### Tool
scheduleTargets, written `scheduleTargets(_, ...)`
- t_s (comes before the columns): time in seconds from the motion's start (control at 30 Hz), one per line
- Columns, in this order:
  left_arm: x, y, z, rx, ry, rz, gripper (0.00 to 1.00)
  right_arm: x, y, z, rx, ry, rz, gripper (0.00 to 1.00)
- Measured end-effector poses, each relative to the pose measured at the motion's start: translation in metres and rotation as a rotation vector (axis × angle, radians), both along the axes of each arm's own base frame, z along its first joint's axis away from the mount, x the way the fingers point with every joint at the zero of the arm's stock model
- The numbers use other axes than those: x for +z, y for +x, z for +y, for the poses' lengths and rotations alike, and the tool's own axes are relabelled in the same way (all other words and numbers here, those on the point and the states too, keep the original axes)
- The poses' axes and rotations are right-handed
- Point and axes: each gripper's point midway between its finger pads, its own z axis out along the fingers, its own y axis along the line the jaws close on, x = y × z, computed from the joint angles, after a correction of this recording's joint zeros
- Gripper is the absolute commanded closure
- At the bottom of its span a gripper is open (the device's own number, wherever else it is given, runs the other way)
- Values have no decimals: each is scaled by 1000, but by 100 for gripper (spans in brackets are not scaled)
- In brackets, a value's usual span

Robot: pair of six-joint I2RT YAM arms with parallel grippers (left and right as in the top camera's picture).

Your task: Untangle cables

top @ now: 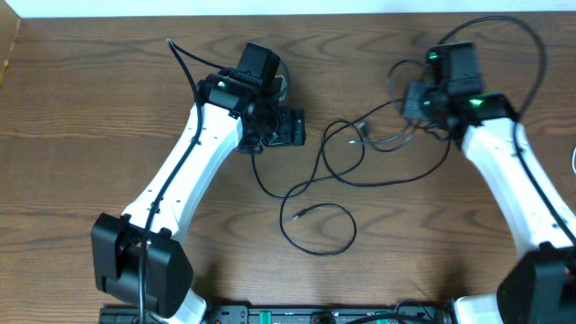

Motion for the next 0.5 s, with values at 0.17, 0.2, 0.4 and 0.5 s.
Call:
scheduleTargets(0.17, 0, 0, 0, 0, 1, -1, 13, 12, -7, -107, -223, -113, -8, 99)
scheduleTargets(0.2, 0, 0, 0, 1, 1, 0, 13, 12, -13, -141, -304, -127, 0, 99)
scheduleTargets(0.4, 0, 0, 0, 1, 1, 0, 13, 13, -54, -262, -610, -149, 11, 99)
scheduleTargets(0.5, 0, 0, 0, 0, 1, -1, 13, -10, -74, -309, -728, -141, 64, 99)
